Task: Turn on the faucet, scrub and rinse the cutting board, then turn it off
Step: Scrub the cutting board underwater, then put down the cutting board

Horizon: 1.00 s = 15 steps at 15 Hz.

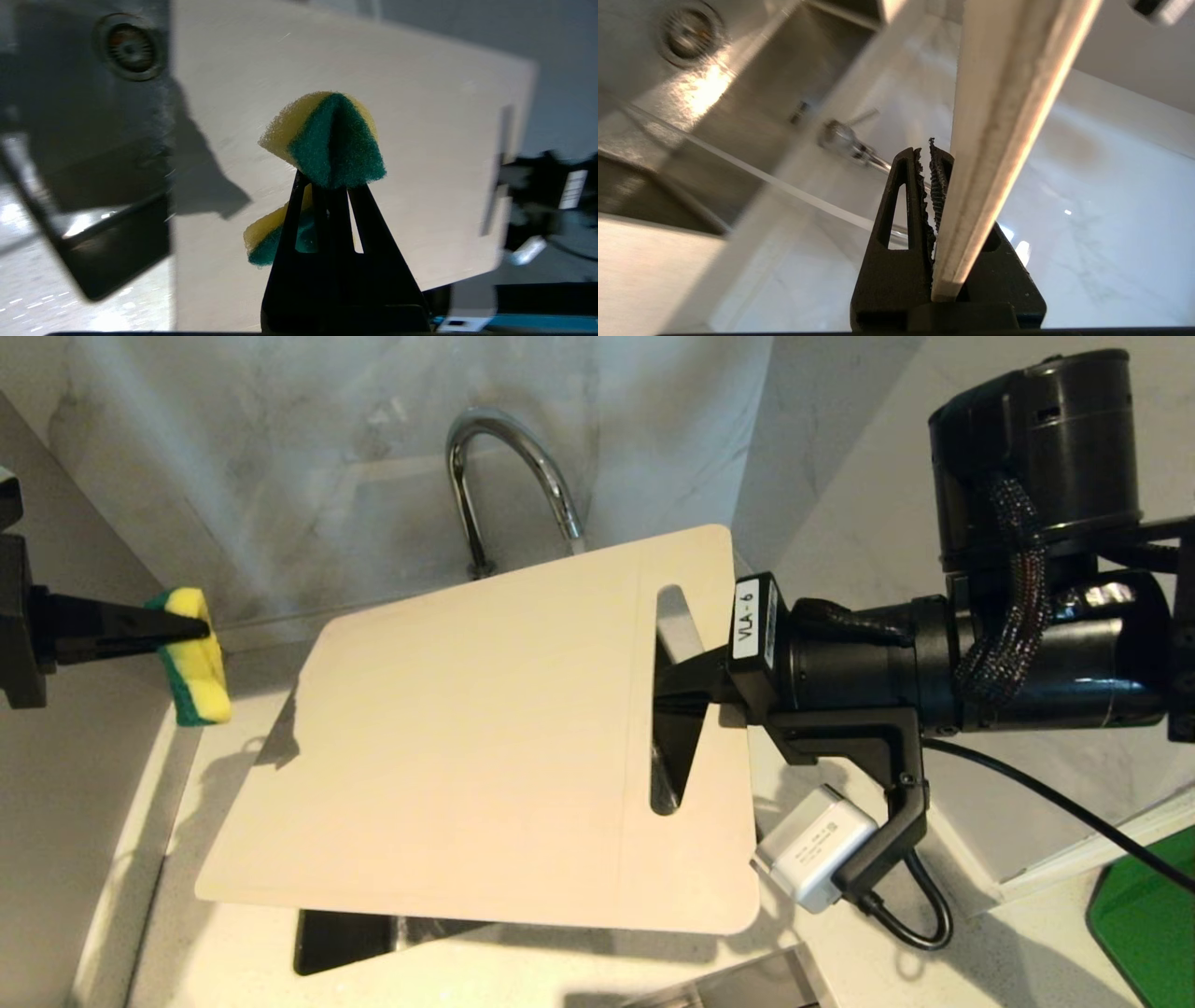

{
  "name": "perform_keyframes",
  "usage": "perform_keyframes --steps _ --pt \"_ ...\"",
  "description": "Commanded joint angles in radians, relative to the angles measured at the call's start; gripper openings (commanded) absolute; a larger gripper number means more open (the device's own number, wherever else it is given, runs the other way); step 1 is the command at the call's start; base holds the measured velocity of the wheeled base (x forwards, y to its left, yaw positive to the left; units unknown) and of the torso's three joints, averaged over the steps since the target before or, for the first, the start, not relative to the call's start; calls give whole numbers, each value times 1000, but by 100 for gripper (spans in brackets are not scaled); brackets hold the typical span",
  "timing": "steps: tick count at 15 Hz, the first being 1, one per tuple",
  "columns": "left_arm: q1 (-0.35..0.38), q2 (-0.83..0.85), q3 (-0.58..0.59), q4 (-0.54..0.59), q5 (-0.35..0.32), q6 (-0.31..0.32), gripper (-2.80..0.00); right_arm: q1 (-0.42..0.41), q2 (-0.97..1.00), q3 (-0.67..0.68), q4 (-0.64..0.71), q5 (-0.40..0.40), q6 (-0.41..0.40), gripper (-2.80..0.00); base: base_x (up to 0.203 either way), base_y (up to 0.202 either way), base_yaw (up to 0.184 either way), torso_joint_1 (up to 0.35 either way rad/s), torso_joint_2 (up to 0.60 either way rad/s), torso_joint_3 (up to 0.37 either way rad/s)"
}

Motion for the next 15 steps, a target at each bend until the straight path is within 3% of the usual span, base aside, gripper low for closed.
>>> perform_keyframes --steps 1,7,15 --pt "-64 -1 -66 2 21 -57 -280 -3 -57 80 -31 3 19 -280 0 0 0 0 0 0" --pt "-81 6 -138 104 137 -55 -280 -8 -150 387 -373 0 231 -280 0 0 0 0 0 0" --pt "-82 24 -126 100 155 -52 -280 -16 -207 490 -389 -25 312 -280 0 0 0 0 0 0"
